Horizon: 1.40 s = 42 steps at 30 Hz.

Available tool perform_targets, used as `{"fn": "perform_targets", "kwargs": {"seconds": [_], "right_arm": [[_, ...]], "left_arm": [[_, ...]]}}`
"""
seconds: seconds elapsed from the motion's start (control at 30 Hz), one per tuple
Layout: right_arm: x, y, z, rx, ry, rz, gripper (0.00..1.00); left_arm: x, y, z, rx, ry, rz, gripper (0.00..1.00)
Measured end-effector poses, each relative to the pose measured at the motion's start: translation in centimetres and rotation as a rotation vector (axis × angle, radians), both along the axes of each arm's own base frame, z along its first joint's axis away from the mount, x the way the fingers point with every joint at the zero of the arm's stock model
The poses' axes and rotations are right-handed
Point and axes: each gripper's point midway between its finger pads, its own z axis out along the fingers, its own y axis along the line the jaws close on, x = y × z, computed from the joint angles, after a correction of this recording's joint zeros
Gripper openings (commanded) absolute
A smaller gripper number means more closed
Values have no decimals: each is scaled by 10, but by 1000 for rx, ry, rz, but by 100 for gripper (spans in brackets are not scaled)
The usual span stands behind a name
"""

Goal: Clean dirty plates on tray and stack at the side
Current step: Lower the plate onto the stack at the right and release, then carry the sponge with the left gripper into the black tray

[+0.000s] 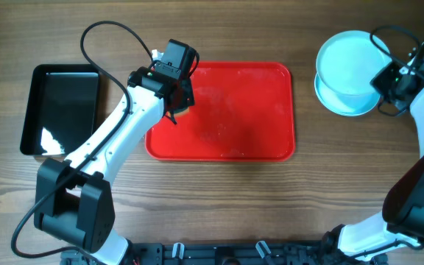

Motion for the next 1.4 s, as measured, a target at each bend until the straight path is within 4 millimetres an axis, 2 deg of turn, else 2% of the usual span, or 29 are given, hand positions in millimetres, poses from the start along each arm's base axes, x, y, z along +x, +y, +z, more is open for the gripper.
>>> {"fn": "perform_targets", "kwargs": {"seconds": [0.07, 0.2, 0.27, 0.3, 0.33, 0.37, 0.43, 0.5, 0.6, 0.7, 0.8, 0.93, 1.03, 1.07, 1.17, 1.3, 1.4], "right_arm": [[-5, -3, -14, 10, 24, -23, 4], [-7, -5, -28, 20, 47, -39, 4], [-6, -5, -32, 22, 53, -40, 13], [-6, -5, -34, 26, 57, -43, 28], [-6, -5, -37, 28, 63, -42, 58], [-6, -5, -38, 30, 66, -49, 73], [-7, -6, -39, 33, 67, -56, 89], [-7, -5, -39, 35, 68, -57, 93], [-6, -3, -39, 47, 62, -50, 93], [-1, 9, -37, 107, 37, -14, 93], [10, 31, -31, 212, -24, 61, 93], [21, 74, -17, 340, -84, 186, 93], [22, 123, -10, 419, -77, 301, 96], [20, 137, -10, 435, -65, 331, 99], [12, 184, -11, 479, -15, 435, 100], [-3, 233, -15, 493, 58, 535, 100], [-17, 268, -20, 477, 114, 614, 100]], "left_arm": [[0, 0, 0, 0, 0, 0, 4], [0, 0, 0, 0, 0, 0, 4], [0, 0, 0, 0, 0, 0, 4], [0, 0, 0, 0, 0, 0, 4], [0, 0, 0, 0, -1, 0, 4], [0, 0, 0, 0, 0, 0, 4], [0, 0, 0, 0, 0, 0, 4], [0, 0, 0, 0, -1, 0, 4], [0, 0, 0, 0, 0, 0, 4], [0, 0, 0, 0, 0, 0, 4], [0, 0, 0, 0, 0, 0, 4], [1, 0, 0, -1, -2, 0, 4], [3, -1, 1, -5, -14, 0, 4], [3, -1, 2, -2, -16, 2, 4], [6, 6, 3, 23, -27, 17, 4], [15, 32, 5, 60, -49, 85, 4], [29, 71, 4, 77, -68, 187, 4]]}}
